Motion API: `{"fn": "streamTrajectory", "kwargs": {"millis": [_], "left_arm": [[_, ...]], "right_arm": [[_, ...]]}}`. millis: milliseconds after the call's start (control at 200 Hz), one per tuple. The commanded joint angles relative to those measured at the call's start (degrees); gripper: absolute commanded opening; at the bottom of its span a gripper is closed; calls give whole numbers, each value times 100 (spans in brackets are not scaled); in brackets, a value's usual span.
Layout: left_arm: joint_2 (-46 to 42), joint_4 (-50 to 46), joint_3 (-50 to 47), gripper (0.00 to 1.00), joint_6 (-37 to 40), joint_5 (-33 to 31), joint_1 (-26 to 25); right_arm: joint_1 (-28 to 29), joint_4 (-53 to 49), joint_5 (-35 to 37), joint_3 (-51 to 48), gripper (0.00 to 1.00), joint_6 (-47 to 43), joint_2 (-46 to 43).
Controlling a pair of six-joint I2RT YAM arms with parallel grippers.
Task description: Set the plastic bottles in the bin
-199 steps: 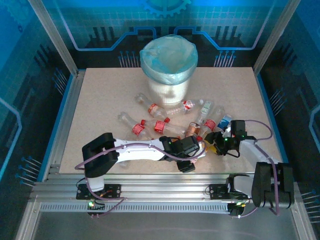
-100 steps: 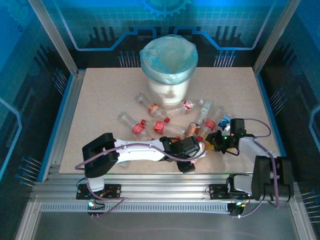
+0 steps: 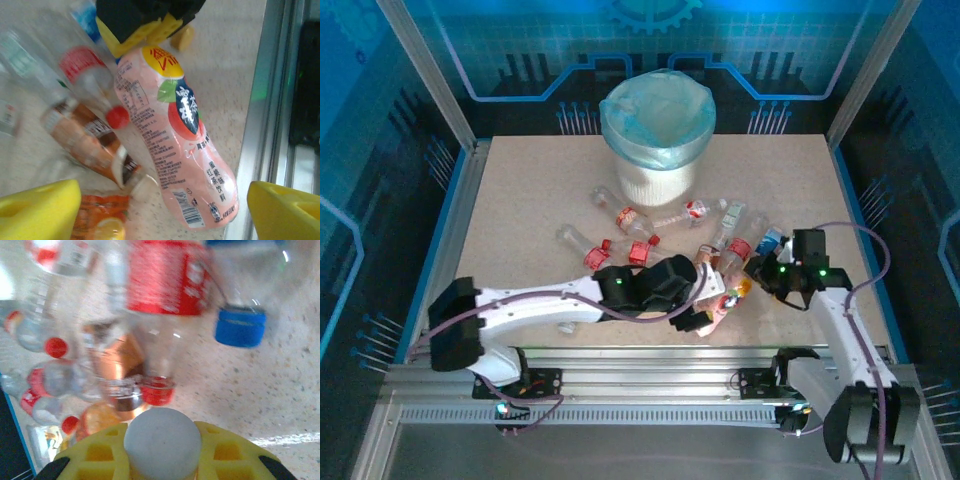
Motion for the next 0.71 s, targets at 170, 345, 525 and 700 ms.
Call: {"fn": "streamTrajectory", "kwargs": {"millis": [170, 345, 525, 700], "left_arm": [[-1059, 454, 462, 96, -373, -764, 701], [-855, -494, 1796, 99, -1056, -499, 1707], [-317, -1451, 3347, 99, -1621, 335, 2675], [96, -1560, 4289, 99, -1677, 566, 3306]], "right_arm": [[1064, -757, 1106, 2540, 10, -782, -80], [2078, -345, 2070, 4258, 10, -1598, 484], [2628, 358, 2438, 6158, 9, -2390, 1552], [3008, 1453, 2681, 7250, 8, -3059, 2326]]}}
